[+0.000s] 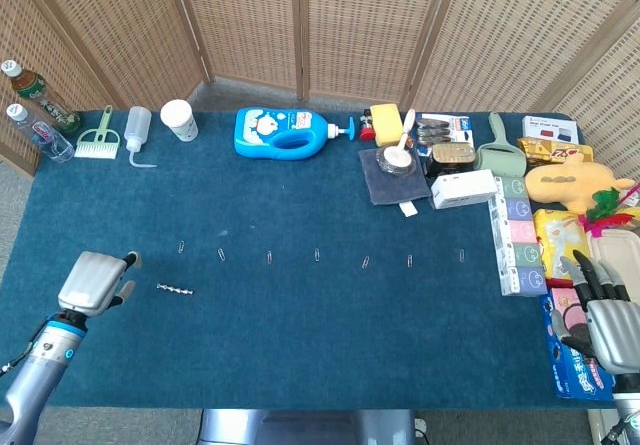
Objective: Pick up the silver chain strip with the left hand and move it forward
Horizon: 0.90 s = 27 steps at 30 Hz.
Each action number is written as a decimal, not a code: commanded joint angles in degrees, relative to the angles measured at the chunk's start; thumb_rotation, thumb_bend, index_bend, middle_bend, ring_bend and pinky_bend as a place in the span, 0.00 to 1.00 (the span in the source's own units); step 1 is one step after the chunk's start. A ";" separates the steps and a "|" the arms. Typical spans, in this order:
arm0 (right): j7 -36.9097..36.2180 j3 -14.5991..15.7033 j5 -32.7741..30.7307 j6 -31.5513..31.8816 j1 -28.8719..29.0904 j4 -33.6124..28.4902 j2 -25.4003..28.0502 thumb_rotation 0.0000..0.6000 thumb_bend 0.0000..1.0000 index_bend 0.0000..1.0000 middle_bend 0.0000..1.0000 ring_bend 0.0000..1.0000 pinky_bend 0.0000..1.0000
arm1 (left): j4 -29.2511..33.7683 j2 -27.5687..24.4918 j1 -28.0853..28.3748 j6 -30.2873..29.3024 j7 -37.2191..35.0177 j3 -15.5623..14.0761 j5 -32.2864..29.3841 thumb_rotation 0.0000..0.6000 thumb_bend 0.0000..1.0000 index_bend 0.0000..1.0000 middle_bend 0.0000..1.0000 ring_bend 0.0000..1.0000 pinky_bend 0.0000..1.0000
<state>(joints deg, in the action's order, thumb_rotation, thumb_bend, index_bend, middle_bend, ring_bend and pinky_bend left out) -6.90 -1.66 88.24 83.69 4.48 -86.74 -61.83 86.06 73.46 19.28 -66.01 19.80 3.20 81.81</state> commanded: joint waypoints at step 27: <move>-0.98 0.09 -1.40 -0.49 -0.79 0.78 0.46 0.84 0.51 0.00 0.00 0.00 0.00 | -8.13 7.73 3.84 7.31 -5.65 -1.78 -3.79 1.00 0.33 0.44 1.00 1.00 1.00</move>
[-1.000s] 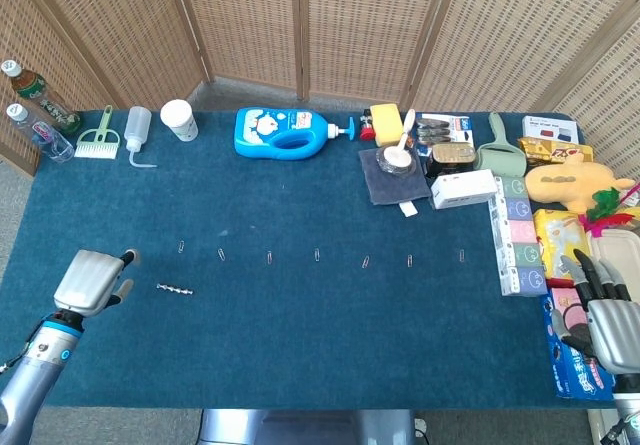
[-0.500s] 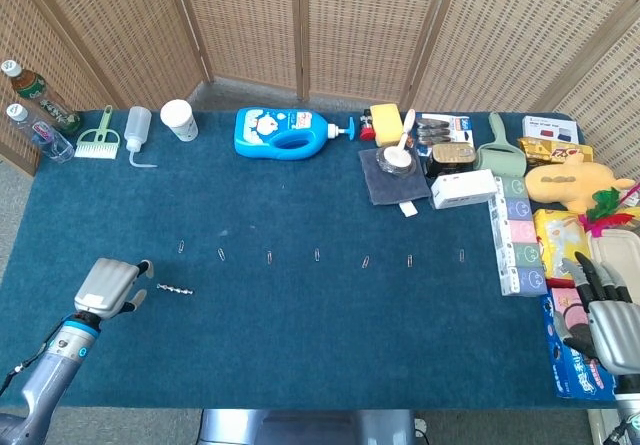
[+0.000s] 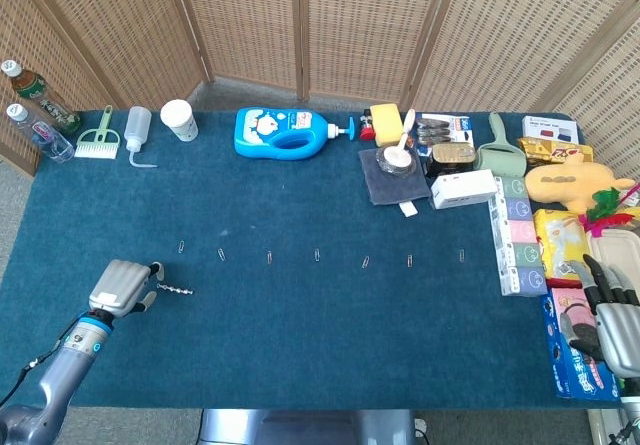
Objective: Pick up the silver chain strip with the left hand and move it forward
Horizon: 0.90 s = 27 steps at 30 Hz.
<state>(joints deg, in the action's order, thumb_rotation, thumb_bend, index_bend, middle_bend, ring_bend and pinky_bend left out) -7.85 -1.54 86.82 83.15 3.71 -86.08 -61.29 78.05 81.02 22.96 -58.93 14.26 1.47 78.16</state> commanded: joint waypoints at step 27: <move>-3.48 -0.03 -0.50 0.80 -1.28 2.60 -0.48 0.84 0.51 0.00 0.00 0.00 0.00 | 2.43 3.17 4.10 2.41 2.76 -0.02 -0.46 1.00 0.33 0.44 1.00 1.00 1.00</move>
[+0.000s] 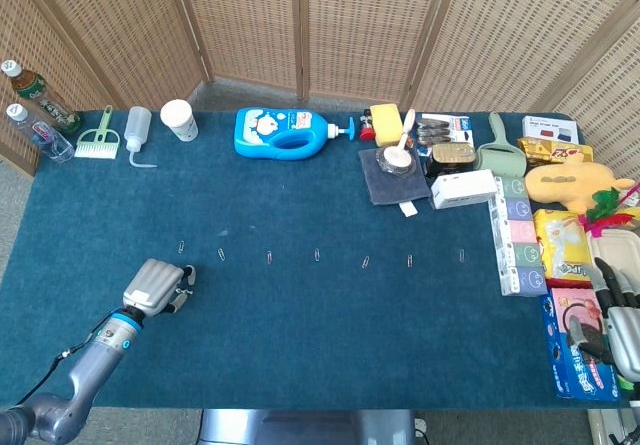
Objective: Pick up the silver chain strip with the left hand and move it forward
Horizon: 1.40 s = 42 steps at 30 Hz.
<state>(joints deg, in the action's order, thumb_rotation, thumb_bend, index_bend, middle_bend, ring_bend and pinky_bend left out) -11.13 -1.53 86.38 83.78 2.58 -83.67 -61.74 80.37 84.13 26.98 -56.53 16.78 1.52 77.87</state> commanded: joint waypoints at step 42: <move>-5.76 -0.02 -0.06 0.10 -1.01 4.33 -1.73 0.84 0.51 0.00 0.00 0.00 0.00 | 0.89 0.81 0.94 0.56 4.93 -0.37 -5.83 1.00 0.32 0.49 1.00 1.00 1.00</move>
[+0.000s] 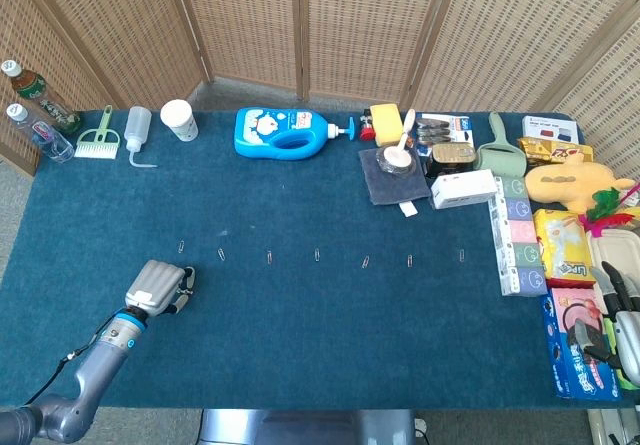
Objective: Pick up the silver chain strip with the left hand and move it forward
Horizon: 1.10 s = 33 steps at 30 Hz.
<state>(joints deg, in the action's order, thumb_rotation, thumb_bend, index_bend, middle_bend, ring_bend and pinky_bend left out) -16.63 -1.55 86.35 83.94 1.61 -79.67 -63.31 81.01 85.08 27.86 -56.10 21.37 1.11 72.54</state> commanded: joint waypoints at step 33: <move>-2.10 0.06 2.19 2.25 -0.36 0.08 -0.29 0.84 0.51 0.00 0.00 0.00 0.00 | 9.20 -8.07 -0.49 -6.54 -9.59 2.01 4.98 1.00 0.46 0.63 1.00 1.00 1.00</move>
<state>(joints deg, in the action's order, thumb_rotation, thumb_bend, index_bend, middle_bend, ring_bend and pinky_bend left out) -18.75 -1.49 88.49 86.14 1.23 -79.56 -63.63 88.88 78.55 27.87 -60.78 14.48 2.23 76.00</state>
